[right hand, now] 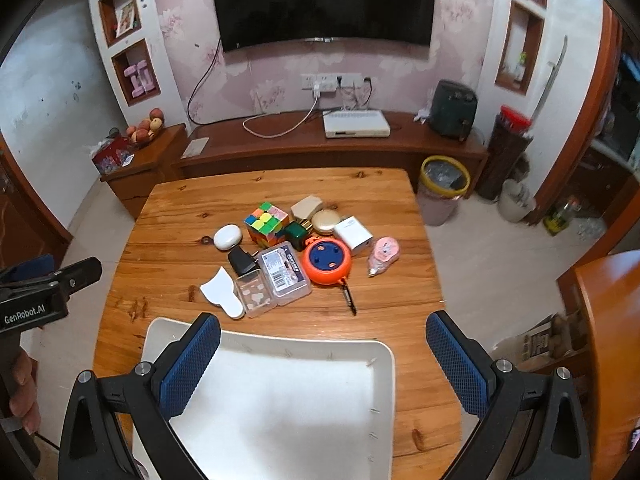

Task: Organize rigid objects
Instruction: 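Reach the left gripper to the white plastic piece and grasp it while the right gripper reaches the clear box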

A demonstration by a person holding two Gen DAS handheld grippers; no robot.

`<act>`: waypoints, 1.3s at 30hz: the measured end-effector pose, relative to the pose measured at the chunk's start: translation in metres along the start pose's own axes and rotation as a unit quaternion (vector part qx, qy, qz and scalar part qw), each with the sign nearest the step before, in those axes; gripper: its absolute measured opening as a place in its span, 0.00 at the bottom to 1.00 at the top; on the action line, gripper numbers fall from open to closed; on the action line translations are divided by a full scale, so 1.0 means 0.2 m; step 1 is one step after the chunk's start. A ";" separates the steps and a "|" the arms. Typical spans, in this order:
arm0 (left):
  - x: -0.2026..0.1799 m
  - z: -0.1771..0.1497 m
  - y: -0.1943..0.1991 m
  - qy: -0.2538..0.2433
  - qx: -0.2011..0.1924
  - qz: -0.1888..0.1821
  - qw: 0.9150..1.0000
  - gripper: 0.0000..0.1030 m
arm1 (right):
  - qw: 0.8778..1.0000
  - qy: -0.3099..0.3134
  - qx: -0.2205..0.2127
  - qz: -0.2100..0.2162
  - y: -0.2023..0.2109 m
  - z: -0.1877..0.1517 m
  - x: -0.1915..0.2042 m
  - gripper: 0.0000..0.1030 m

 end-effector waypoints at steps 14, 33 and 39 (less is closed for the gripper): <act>-0.01 0.10 -0.57 0.030 0.125 -0.020 0.991 0.99 | 0.994 -0.015 0.087 0.059 -0.50 0.21 0.06 0.91; -0.01 0.17 -1.07 0.192 0.202 -0.065 0.958 0.90 | 0.990 -0.051 0.117 0.051 -0.85 0.27 -0.01 0.90; 0.00 0.16 -1.12 0.228 0.206 -0.068 0.949 0.87 | 0.990 -0.050 0.121 0.055 -0.89 0.26 -0.03 0.90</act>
Point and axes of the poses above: each gripper's, at about its wrist camera, not at the fingertips, and y roughly against the way its jaws point, x to its left, z to its top, the point moved 1 cm from there along -y, roughly the way its jaws point, and after that the axes turned 9 degrees about x, right-handed, at the moved point
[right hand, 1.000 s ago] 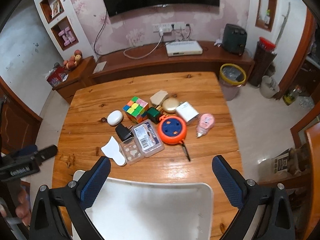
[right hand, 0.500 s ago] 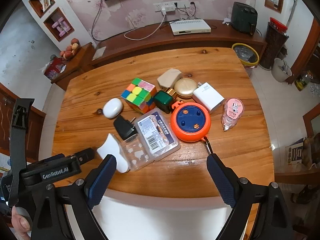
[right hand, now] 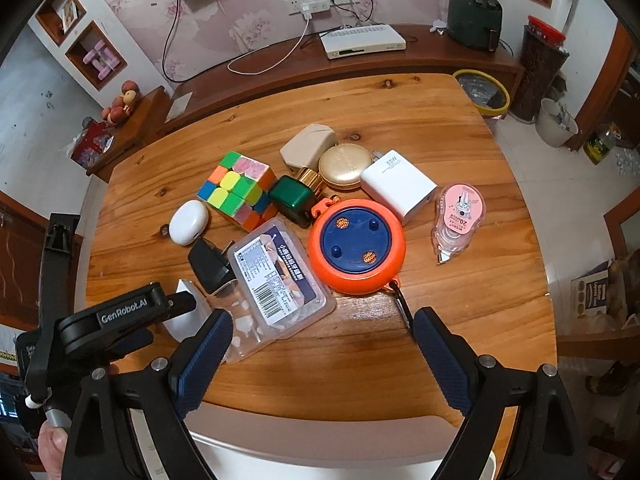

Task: Organize rigid objects
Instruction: 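Reach the left gripper to the white plastic piece and grasp it while the right gripper reaches the clear box, then lift the white piece with the left gripper while the right gripper grasps and lifts the small clear box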

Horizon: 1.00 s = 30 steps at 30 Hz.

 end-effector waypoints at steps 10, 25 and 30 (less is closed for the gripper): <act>-0.13 0.00 -0.04 0.008 0.008 0.039 0.999 0.70 | 1.000 0.012 -0.002 0.002 -0.03 0.01 0.00 0.90; -0.24 0.04 -0.05 -0.060 0.012 0.073 0.995 0.60 | 0.996 0.074 0.042 -0.001 -0.13 -0.04 0.11 0.90; -0.17 0.12 -0.03 -0.056 0.011 0.072 0.996 0.60 | 0.992 0.114 0.059 0.004 -0.17 -0.05 0.21 0.90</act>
Point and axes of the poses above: each gripper's, at about its wrist camera, not at the fingertips, and y roughly against the way its jaws point, x to its left, z to its top, the point moved 1 cm from there along -y, roughly the way its jaws point, and after that the axes turned 9 degrees about x, right-handed, at the moved point
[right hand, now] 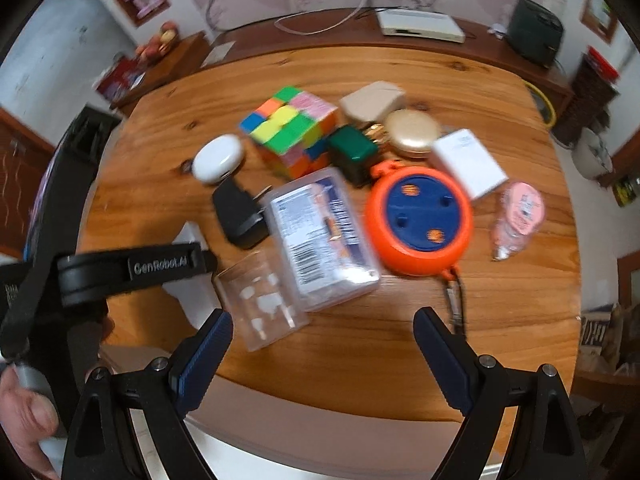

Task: Organize rigid objects
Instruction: 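Lift the white piece with the left gripper while the right gripper grasps and lifts the small clear box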

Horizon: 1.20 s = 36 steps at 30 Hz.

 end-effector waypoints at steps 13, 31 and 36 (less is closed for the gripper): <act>0.17 0.10 0.00 0.011 0.006 -0.015 1.000 0.60 | 0.995 0.009 0.091 0.048 -0.24 0.09 0.11 0.78; 0.38 -0.10 0.14 -0.004 -0.019 -0.040 0.999 0.60 | 0.994 0.055 0.093 -0.021 -0.32 0.15 0.39 0.56; 0.40 -0.16 0.26 -0.009 -0.045 -0.050 0.998 0.60 | 0.998 0.048 0.031 -0.006 -0.15 0.12 0.41 0.56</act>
Point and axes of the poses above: each gripper's, at about its wrist camera, not at the fingertips, and y roughly against the way its jaws point, x to its left, z to its top, the point moved 1 cm from there along -y, roughly the way its jaws point, and after that the axes turned 9 degrees about x, right-handed, at the moved point
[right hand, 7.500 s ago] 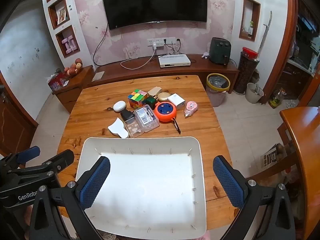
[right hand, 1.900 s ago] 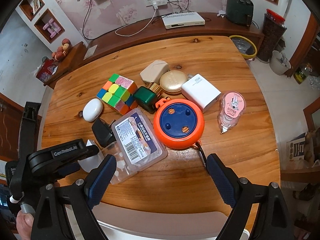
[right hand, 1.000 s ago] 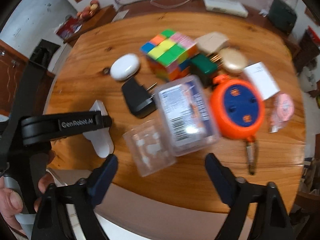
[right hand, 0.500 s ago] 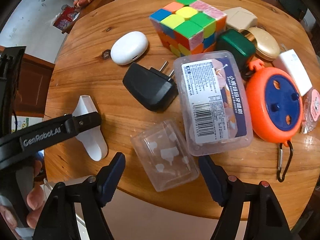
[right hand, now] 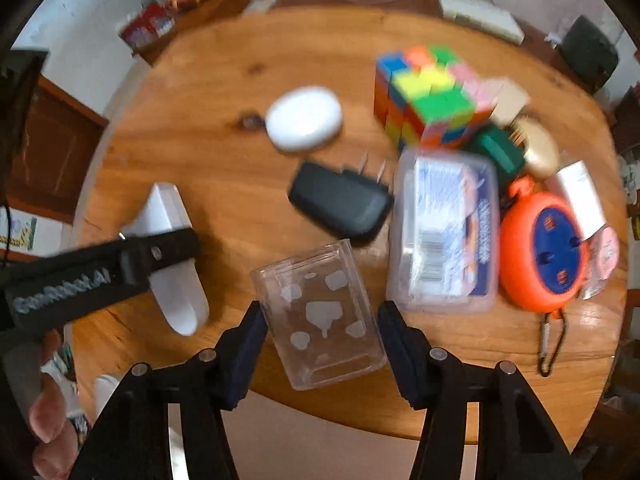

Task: Organize rigid objects
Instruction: 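Lift the white piece with the left gripper while the right gripper grasps and lifts the small clear box, then lower the white piece into the tray with the left gripper while the right gripper places the clear box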

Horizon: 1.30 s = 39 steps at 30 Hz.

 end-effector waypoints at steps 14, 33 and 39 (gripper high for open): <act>-0.14 -0.35 0.64 -0.106 -0.104 -0.040 0.988 0.60 | 0.989 -0.012 -0.144 -0.008 0.68 -0.33 -0.07 0.56; -0.22 -1.01 0.67 -0.246 -0.187 0.009 0.951 0.60 | 0.970 -0.070 -0.233 -0.005 0.95 -1.11 -0.19 0.56; -0.22 -1.10 0.51 -0.251 -0.173 0.013 0.952 0.60 | 0.970 -0.085 -0.226 0.002 0.84 -1.22 -0.20 0.56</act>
Point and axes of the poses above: each gripper's, at about its wrist camera, not at the fingertips, and y roughly against the way its jaws point, x to its left, z to its top, the point moved 1 cm from there along -y, roughly the way its jaws point, and after that the axes turned 9 degrees about x, right-handed, at the moved point
